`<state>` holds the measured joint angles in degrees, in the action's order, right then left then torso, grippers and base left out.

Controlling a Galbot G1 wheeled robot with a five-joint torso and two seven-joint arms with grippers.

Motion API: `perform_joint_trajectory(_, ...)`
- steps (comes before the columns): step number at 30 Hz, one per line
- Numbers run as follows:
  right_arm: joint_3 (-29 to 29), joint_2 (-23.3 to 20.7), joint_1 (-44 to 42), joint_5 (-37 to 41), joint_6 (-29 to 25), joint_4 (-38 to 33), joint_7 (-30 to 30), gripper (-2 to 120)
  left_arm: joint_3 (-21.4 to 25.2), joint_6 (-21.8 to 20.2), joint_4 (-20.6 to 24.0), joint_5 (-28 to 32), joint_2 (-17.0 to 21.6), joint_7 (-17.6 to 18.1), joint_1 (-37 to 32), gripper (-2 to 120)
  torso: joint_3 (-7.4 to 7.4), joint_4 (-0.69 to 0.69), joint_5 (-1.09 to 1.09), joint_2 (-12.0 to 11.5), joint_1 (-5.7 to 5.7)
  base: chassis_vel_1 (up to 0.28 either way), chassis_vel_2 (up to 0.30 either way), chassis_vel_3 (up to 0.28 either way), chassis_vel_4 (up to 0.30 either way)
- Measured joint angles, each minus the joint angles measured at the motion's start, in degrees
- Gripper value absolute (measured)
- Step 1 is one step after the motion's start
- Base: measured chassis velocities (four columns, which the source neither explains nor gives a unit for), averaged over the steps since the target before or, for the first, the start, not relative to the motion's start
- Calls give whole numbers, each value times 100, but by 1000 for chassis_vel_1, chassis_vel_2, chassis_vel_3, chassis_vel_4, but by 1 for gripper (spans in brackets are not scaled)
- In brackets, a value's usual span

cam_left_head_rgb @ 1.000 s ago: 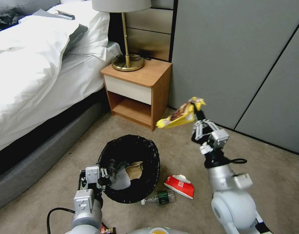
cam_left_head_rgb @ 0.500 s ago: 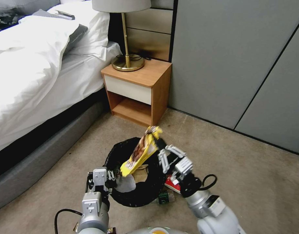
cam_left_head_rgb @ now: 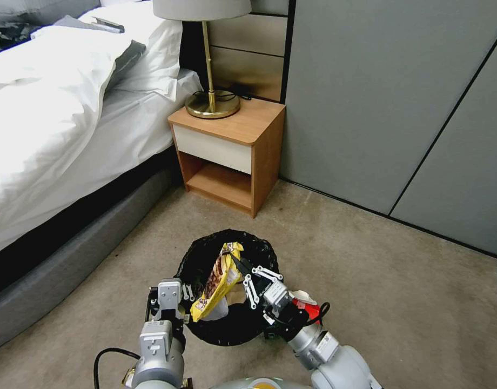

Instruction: Pick up the trash bin, then pick up the garbage from the floor and place it into the trash bin.

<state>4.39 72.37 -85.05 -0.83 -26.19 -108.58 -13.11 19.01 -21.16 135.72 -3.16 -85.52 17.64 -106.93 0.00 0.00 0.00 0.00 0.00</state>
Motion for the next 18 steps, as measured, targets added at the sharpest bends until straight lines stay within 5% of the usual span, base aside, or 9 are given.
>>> perform_joint_trajectory(18, 176, 18, 58, -94, -117, 467, 196, 0, 90, 0, 63, 128, 67, -2, -19, 0, 0, 0, 0, 0, 0, 0, 0, 0, 0)
